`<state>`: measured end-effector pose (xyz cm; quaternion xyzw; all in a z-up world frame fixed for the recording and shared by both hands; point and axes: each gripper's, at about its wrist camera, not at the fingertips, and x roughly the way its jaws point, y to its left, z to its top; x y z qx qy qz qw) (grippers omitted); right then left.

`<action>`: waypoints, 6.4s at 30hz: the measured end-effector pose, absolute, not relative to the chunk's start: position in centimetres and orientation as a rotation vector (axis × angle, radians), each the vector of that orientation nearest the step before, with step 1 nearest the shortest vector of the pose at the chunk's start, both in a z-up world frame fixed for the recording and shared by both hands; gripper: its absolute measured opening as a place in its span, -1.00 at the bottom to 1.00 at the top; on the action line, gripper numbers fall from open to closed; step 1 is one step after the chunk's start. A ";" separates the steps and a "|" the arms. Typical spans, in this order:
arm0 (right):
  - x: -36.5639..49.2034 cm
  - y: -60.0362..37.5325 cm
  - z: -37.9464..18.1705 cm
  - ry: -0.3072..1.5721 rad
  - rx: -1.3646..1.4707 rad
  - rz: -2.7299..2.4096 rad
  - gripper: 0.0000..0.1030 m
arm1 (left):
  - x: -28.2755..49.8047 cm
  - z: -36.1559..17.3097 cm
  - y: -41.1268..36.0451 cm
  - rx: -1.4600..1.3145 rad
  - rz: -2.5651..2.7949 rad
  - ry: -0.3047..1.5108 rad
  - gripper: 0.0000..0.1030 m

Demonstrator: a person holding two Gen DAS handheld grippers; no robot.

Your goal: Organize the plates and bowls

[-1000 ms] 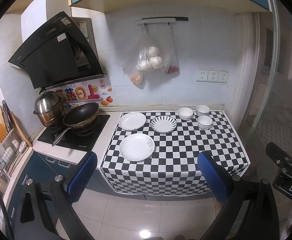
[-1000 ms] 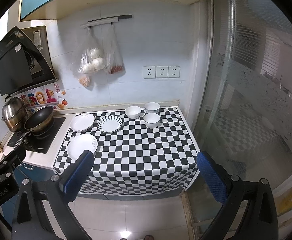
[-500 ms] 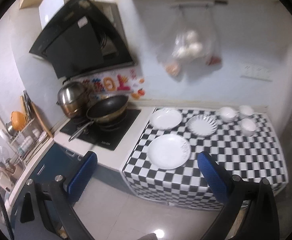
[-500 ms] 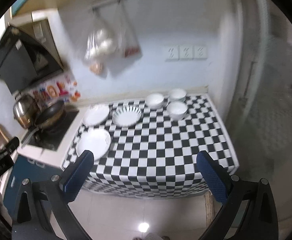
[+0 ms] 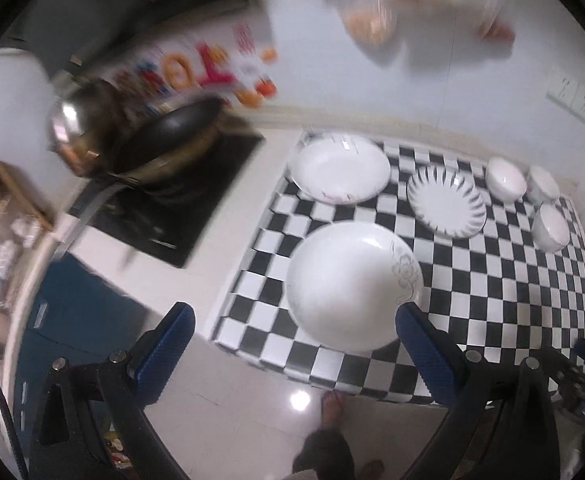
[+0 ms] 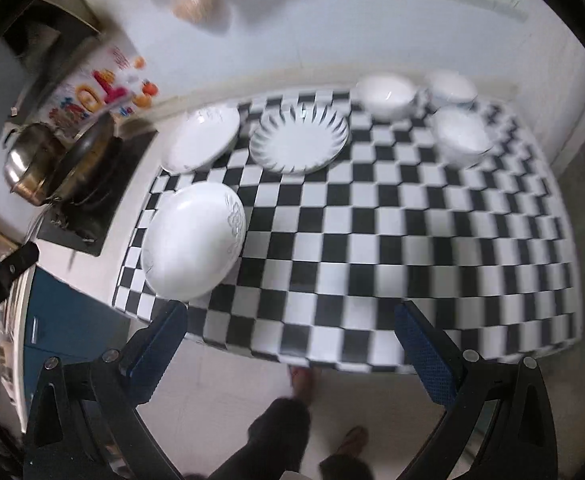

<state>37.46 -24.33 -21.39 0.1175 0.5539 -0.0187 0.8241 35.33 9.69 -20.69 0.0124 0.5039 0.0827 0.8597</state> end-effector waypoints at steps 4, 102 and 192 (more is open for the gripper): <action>44.1 -22.8 -26.9 1.288 0.319 -0.030 1.00 | 41.8 -25.4 12.3 -0.012 0.072 1.195 0.87; 52.7 -23.5 -45.0 1.579 0.588 -0.059 -0.49 | 47.9 -39.0 -2.9 -0.062 -0.074 1.558 -0.22; 64.6 -16.0 -32.9 1.396 0.488 0.149 -0.75 | 55.5 -28.4 4.9 -0.213 -0.265 1.342 -0.46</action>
